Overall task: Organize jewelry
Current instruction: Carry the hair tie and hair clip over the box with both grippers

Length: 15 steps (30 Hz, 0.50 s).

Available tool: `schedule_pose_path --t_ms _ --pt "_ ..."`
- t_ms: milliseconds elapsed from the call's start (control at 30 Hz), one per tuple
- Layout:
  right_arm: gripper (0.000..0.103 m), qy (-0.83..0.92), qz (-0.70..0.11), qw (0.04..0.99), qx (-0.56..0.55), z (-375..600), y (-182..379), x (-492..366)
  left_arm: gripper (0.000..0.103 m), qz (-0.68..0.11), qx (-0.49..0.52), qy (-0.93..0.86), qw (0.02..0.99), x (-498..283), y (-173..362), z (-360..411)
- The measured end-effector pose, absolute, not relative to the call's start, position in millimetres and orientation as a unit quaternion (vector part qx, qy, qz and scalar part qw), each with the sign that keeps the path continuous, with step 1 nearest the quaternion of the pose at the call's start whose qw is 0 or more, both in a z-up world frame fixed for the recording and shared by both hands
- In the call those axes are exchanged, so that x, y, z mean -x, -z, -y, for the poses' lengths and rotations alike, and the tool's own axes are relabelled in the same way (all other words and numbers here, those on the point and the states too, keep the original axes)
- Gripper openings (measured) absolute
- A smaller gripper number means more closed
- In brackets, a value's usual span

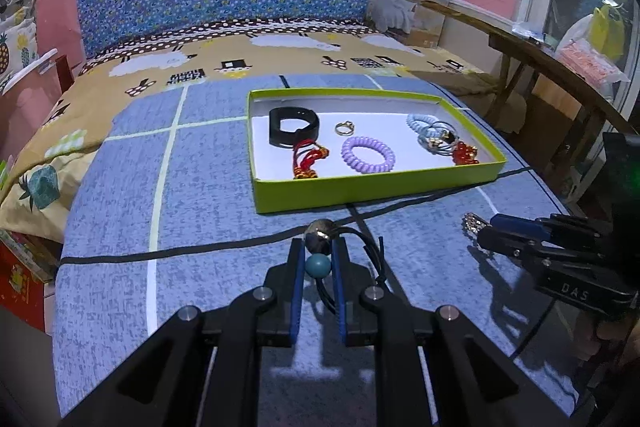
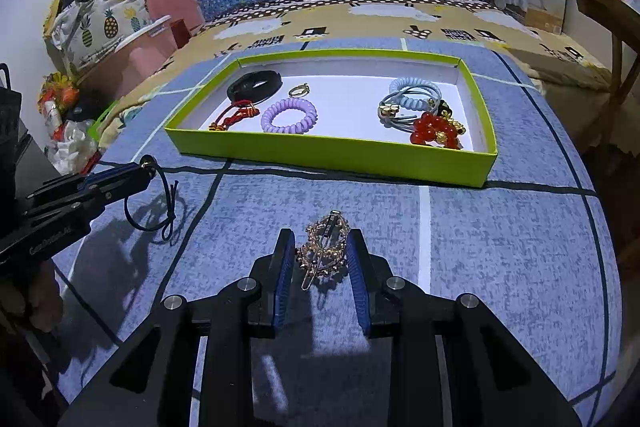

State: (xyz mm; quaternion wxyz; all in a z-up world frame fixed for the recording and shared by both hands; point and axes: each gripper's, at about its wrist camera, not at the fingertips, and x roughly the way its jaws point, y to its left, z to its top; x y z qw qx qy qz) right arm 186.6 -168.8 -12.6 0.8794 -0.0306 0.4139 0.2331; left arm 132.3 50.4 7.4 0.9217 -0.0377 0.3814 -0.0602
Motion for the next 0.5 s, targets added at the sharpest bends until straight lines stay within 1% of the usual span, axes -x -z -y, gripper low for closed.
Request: schedule_pose_path --t_ms 500 --pt "0.027 -0.243 -0.389 0.889 0.012 178.3 -6.8 -181.2 0.014 -0.355 0.031 0.079 0.931 -128.1 -29.4 -40.2"
